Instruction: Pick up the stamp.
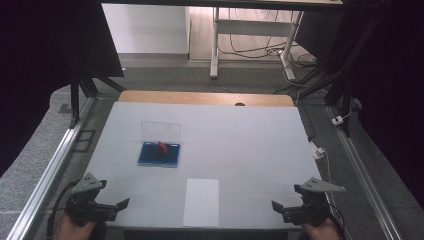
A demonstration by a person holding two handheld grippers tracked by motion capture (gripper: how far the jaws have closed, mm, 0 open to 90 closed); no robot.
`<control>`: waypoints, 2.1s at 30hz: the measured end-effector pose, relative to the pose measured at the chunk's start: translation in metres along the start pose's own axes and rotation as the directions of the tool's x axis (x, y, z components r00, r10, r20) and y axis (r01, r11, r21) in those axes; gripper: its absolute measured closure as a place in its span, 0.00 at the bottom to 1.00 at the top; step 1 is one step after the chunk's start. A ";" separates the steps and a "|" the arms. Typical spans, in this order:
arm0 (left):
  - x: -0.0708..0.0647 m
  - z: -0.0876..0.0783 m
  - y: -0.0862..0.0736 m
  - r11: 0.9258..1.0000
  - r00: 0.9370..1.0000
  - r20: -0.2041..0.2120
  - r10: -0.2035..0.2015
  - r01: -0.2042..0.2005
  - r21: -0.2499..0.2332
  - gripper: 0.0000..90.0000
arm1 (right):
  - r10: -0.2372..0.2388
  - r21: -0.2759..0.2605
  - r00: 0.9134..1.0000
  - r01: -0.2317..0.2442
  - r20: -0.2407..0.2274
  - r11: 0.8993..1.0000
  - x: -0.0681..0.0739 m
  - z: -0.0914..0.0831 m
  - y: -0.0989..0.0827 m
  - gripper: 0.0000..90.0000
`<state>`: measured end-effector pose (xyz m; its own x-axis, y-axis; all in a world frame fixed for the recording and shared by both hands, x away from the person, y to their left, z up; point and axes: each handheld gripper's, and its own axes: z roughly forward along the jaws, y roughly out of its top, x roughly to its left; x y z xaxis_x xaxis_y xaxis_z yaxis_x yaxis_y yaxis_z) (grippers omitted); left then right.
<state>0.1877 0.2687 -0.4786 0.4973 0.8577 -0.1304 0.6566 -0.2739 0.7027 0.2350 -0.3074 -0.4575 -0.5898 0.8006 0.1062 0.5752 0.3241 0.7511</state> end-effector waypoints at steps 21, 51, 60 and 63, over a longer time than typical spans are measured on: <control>-0.004 -0.001 0.004 1.000 0.999 -0.040 -0.007 0.006 -0.007 0.00 | -0.007 0.014 1.000 0.007 -0.014 1.000 0.000 0.001 0.000 0.00; -0.005 0.015 0.030 0.994 0.993 0.105 0.051 -0.040 -0.105 0.00 | 0.007 0.023 1.000 -0.006 -0.020 1.000 -0.001 0.002 0.001 0.00; -0.004 0.028 0.039 0.994 0.991 0.115 0.068 -0.057 -0.098 0.00 | 0.012 0.026 1.000 -0.011 -0.021 1.000 -0.002 0.003 0.001 0.00; -0.004 0.031 0.043 0.993 0.991 0.113 0.066 -0.054 -0.100 0.00 | 0.010 0.027 1.000 -0.010 -0.022 1.000 -0.002 0.003 0.001 0.00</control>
<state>0.2320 0.2398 -0.4695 0.6000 0.7834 -0.1619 0.5684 -0.2752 0.7754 0.2381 -0.3070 -0.4590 -0.5961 0.7926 0.1280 0.5961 0.3300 0.7320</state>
